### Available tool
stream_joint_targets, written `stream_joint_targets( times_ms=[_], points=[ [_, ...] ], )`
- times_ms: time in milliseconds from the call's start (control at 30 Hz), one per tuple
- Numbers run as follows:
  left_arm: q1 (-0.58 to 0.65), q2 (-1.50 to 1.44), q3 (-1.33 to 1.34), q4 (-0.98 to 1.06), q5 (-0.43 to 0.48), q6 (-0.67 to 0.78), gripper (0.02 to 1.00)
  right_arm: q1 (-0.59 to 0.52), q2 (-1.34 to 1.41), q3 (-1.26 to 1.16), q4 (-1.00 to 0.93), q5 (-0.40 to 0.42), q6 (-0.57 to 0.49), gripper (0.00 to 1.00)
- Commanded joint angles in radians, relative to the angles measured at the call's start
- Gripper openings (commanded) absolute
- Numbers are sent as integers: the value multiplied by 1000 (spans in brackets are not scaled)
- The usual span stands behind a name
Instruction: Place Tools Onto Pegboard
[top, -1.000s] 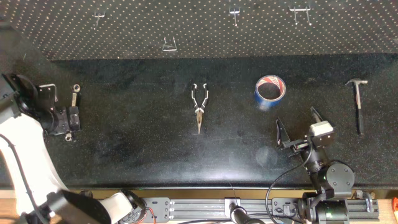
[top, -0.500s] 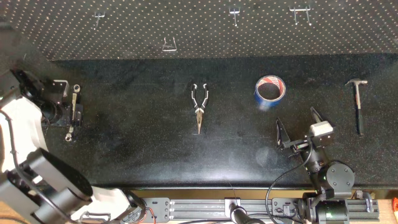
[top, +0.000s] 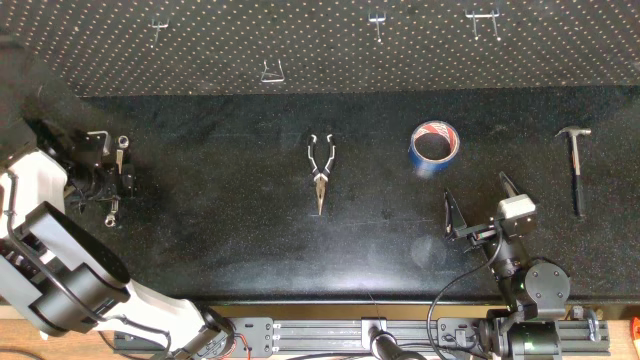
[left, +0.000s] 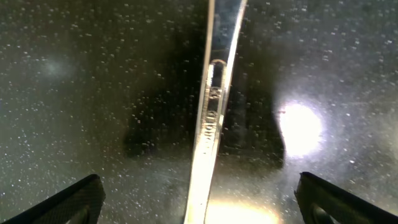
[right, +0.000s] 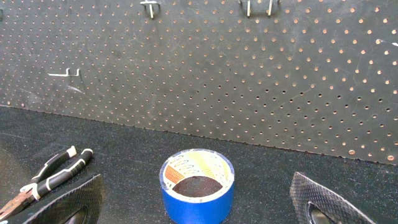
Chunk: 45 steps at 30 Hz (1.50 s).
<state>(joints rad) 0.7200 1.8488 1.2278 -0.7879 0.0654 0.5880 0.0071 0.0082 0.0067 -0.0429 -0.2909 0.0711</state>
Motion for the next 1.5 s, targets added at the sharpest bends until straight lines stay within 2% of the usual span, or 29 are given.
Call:
stream_joint_targets(
  times_ms=[33,400,500,533,567,633,933,1033,1100,1233,1400,1500],
  points=[
    [14,48,18,7,44,-4,993,5,-7,-3,-5,-10,14,976],
    [14,60,18,21,41,23,980,5,-7,-3,-5,-10,14,976],
    [14,60,18,21,40,23,619,5,-7,-3,-5,-10,15,976],
    [14,60,18,21,40,23,380,5,-7,-3,-5,-10,14,976],
    [14,60,18,20,40,23,242,5,-7,-3,-5,-9,14,976],
    [14,60,18,18,40,23,47,5,-7,-3,-5,-10,14,976],
    [10,40,18,-8,60,22,27,5,-7,-3,-5,-10,14,976],
    [12,-104,18,6,107,18,27,5,-7,-3,-5,-10,15,976],
    [14,-238,18,45,112,-36,27,5,-7,-3,-5,-10,14,976],
    [6,-446,-6,62,127,-34,27,5,-7,-3,-5,-10,14,974],
    [-63,-594,-126,135,114,-105,27,5,-7,-3,-5,-10,15,976],
    [-139,-693,-230,233,45,-169,31,5,-7,-3,-5,-10,14,976]
  ],
)
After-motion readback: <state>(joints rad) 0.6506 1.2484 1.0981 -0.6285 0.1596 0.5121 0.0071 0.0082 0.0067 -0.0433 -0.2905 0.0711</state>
